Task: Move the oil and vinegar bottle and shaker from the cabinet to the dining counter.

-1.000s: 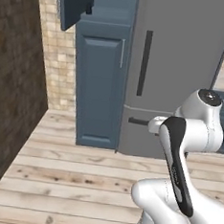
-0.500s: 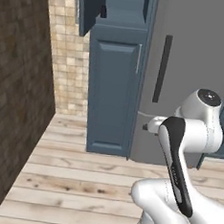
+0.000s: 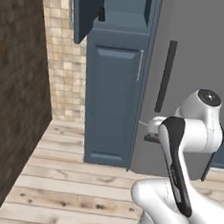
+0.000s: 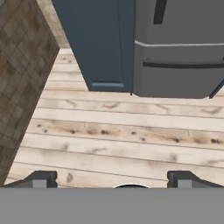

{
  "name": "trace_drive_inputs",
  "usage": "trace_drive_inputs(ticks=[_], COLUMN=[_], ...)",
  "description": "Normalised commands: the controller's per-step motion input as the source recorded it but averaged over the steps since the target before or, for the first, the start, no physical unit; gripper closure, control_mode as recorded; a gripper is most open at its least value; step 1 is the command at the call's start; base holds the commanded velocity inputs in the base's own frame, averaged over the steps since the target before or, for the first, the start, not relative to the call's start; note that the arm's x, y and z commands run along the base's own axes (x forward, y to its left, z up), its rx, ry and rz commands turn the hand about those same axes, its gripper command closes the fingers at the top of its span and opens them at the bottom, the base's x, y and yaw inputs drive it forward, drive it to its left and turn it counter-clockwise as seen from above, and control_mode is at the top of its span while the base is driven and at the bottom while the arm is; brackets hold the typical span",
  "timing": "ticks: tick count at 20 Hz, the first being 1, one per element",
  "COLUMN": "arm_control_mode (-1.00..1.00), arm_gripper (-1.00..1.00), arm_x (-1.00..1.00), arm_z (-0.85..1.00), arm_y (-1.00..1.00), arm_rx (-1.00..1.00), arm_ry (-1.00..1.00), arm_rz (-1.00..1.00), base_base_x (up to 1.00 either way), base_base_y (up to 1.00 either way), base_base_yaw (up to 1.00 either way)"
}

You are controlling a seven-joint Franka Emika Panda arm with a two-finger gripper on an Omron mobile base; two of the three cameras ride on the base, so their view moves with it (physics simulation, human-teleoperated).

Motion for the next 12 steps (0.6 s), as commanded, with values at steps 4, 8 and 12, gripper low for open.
trace_drive_inputs(ticks=[4,8,12], arm_control_mode=[1.0,1.0,1.0], arm_gripper=[-1.0,-1.0,-1.0], arm_x=[0.0,0.0,0.0], arm_z=[0.0,0.0,0.0], arm_y=[0.0,0.0,0.0], arm_rx=[0.0,0.0,0.0], arm_ry=[0.0,0.0,0.0], arm_rz=[0.0,0.0,0.0], base_base_x=[0.53,0.43,0.44], base_base_y=[0.2,0.4,0.35], base_base_yaw=[-0.1,-0.04,-0.01])
